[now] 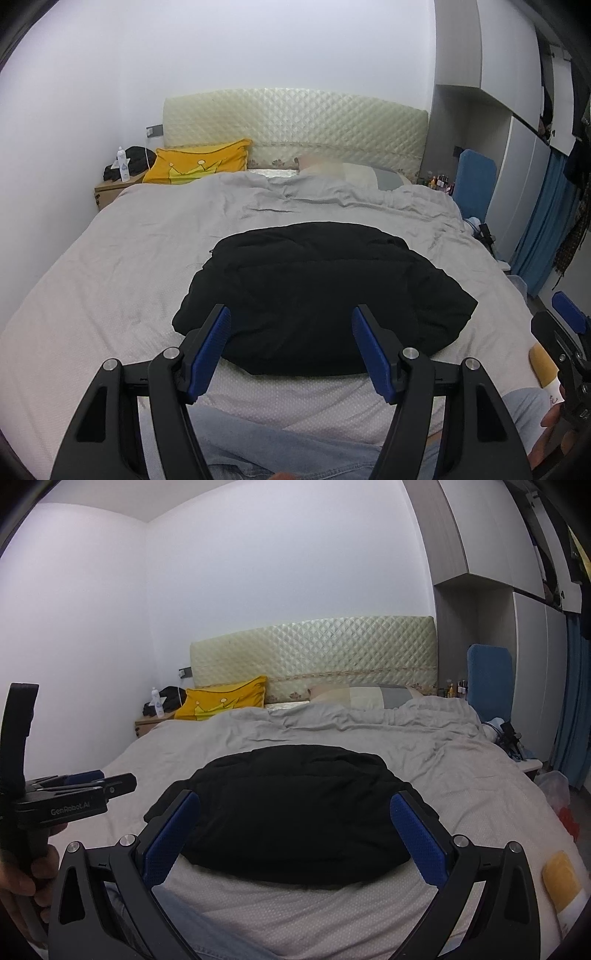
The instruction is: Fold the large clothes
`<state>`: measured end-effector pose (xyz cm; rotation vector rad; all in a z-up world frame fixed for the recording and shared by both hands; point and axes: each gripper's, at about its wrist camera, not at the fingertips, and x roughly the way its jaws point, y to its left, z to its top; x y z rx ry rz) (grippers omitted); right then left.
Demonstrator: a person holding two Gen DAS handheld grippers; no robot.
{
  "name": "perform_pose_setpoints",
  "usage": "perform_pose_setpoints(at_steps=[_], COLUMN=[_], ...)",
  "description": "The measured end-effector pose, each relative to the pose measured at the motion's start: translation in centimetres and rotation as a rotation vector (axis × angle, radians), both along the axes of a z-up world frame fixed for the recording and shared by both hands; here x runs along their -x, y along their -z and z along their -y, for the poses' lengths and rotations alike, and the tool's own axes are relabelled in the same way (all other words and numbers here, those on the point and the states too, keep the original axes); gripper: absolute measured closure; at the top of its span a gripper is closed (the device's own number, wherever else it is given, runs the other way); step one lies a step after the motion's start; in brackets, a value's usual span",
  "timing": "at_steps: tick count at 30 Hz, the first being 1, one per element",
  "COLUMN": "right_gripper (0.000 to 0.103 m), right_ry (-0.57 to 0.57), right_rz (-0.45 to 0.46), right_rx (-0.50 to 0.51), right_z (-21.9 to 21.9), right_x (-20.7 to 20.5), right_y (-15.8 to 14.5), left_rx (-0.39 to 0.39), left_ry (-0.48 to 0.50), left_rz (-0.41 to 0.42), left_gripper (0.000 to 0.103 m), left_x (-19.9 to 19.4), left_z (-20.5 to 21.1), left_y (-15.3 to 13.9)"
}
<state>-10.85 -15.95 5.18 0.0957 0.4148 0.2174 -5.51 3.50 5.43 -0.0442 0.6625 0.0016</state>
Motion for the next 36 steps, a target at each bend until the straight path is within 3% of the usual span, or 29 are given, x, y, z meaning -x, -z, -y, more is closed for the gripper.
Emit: perform_pose_setpoints(at_steps=[36], right_gripper=[0.001], right_ry=[0.020], right_rz=[-0.002], right_rx=[-0.005], right_z=[0.04], right_x=[0.49], right_y=[0.04], left_rx=[0.019], left_ry=[0.029], left_rz=[0.001], left_gripper=[0.034], left_x=[0.66], left_z=[0.31], left_y=[-0.53])
